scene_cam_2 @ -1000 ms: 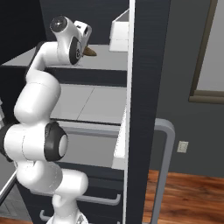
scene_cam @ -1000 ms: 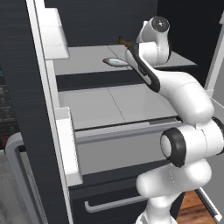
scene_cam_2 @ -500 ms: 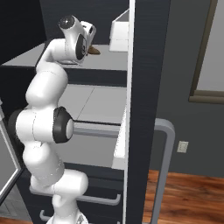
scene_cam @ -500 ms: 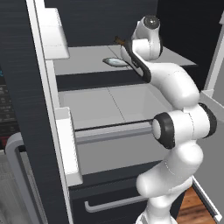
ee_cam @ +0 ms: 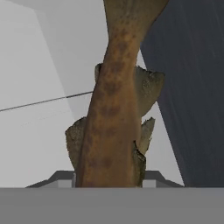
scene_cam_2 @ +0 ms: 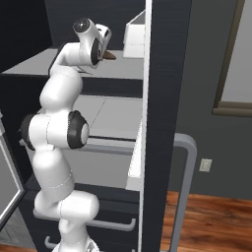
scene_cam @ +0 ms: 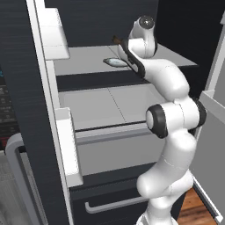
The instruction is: Place the fish on the counter behind the older fish on the same shelf of the fridge to maintain FIFO order. Close the fridge door when finished.
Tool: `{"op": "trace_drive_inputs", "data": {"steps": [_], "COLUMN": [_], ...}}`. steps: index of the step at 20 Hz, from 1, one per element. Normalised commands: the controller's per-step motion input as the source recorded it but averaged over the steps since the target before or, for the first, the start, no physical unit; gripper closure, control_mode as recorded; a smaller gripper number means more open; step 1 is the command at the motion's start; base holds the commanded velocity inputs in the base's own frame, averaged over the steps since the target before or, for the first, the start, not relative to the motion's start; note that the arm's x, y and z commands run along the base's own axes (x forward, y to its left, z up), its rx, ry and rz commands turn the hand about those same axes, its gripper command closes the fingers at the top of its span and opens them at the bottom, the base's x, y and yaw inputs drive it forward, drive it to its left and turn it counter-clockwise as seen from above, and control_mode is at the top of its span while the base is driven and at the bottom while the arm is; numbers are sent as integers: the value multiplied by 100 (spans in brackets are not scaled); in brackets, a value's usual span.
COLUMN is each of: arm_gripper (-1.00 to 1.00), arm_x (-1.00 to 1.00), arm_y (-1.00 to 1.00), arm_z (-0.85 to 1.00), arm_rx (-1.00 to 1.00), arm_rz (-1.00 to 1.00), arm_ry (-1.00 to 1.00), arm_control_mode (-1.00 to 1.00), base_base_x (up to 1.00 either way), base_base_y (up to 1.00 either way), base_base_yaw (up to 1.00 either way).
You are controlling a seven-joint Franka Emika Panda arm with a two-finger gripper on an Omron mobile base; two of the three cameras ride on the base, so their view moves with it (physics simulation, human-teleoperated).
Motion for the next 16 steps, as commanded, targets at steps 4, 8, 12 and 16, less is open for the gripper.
{"op": "trace_drive_inputs", "data": {"steps": [4,8,12,16], "arm_gripper": [100,100,100,100], "arm_x": [52,54,39,8], "arm_y": [0,0,0,0], "arm_z": [-4,-12,-24,-43], "arm_rx": [0,0,-2,-5], "arm_rz": [0,0,1,4], "arm_ry": [0,2,0,0], "arm_control_mode": [-100,-100,-100,-100], "base_base_x": [0,0,0,0], "base_base_y": [0,0,0,0], "base_base_yaw": [0,0,0,0]}}
